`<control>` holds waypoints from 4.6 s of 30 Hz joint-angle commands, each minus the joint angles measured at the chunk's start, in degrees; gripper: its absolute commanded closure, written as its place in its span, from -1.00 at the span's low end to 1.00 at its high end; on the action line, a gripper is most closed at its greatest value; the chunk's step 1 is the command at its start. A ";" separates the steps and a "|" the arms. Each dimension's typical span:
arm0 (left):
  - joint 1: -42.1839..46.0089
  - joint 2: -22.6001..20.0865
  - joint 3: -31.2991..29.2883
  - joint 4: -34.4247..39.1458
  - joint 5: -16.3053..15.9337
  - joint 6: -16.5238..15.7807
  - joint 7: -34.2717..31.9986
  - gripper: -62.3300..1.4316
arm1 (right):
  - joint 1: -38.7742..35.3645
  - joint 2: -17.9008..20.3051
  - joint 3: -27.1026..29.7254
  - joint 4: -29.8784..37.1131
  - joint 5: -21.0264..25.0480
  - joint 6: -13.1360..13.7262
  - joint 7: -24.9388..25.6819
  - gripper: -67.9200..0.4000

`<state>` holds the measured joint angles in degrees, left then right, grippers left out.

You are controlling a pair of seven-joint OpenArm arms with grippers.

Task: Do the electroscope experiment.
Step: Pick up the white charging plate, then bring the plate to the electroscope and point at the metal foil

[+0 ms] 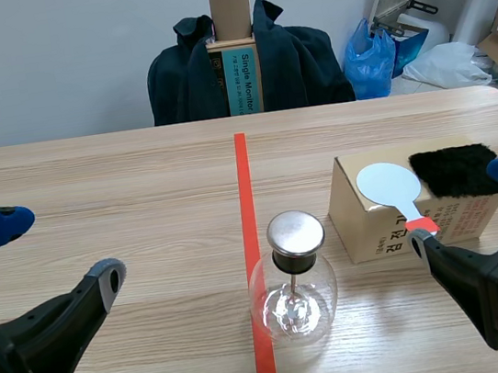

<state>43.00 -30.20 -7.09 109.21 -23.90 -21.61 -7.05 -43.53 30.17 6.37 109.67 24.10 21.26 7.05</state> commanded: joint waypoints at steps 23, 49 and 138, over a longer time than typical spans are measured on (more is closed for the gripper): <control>-0.02 -0.13 0.00 1.01 -0.33 -0.13 -0.83 -1.00 | -1.29 -6.29 0.68 4.33 -57.29 -10.23 1.46 -1.00; -0.02 -0.13 0.00 1.01 -0.33 -0.13 -0.81 -1.00 | 17.03 -18.14 -6.99 -22.69 -94.47 -37.16 7.45 -1.00; -19.65 -10.73 3.63 -21.29 -0.52 -18.27 -0.59 0.87 | 20.35 -13.62 -1.77 -5.64 -68.32 -66.12 16.20 0.96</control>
<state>24.73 -41.41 -4.91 87.57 -23.66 -39.70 -6.70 -23.70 15.27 3.79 102.67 -45.01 -41.54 23.51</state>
